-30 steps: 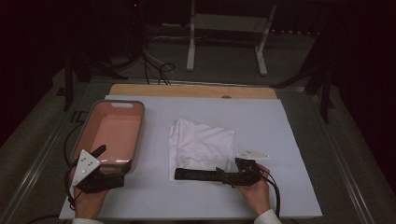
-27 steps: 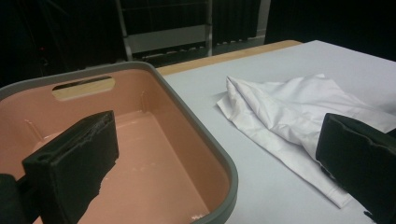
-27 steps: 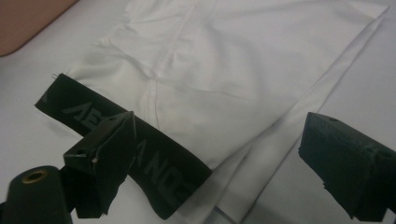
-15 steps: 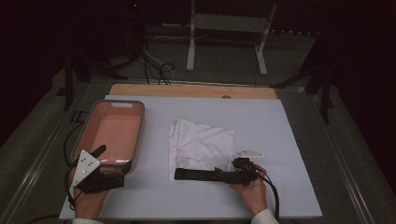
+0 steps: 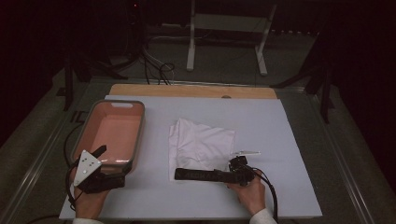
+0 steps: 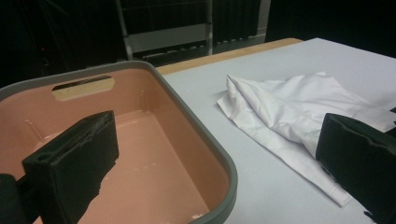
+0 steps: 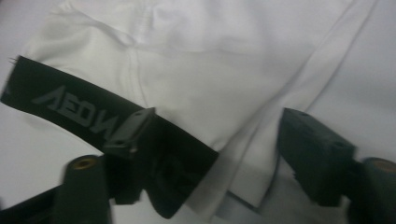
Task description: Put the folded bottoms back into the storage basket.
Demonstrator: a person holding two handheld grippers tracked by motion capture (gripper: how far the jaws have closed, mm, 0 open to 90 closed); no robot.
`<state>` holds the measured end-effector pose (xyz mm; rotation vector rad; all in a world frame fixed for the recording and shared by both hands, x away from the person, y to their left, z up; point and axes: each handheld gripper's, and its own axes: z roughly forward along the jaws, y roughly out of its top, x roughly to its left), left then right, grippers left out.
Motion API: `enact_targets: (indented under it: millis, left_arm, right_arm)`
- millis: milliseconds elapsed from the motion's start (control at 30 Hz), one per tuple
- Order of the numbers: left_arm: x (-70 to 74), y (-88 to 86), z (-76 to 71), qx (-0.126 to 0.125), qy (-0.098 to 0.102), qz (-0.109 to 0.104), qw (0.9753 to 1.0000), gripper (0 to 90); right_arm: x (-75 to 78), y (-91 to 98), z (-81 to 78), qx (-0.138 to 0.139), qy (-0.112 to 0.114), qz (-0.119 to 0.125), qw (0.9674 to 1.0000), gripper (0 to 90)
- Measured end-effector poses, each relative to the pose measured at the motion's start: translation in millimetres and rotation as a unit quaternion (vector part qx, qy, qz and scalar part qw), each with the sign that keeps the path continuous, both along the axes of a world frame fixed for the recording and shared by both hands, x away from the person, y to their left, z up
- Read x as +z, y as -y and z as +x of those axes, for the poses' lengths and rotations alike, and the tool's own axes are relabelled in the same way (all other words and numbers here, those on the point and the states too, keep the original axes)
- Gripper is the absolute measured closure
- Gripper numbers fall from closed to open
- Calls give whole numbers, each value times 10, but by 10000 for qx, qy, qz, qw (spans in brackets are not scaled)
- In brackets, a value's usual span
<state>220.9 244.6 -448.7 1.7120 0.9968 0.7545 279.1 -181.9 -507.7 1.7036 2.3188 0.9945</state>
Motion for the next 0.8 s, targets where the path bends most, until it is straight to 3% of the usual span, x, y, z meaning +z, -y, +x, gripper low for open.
enact_targets:
  millis: [100,300,367,567,800]
  left_arm:
    - [-3,5,1,-7,1,2,10000,2]
    - [-6,19,6,-19,-3,11,10000,2]
    - [-5,25,8,-24,-3,17,10000,1]
    - [-4,71,25,-76,-22,2,10000,2]
    - [26,138,73,-162,-57,-28,9998,2]
  right_arm:
    - [5,-22,14,-112,-176,249,9995,420]
    - [21,-58,49,-229,-441,309,9983,568]
    - [14,-44,67,-221,-635,472,9966,623]
    - [-5,-95,87,-207,-730,603,9953,750]
    - [26,-87,65,-168,-607,634,9960,773]
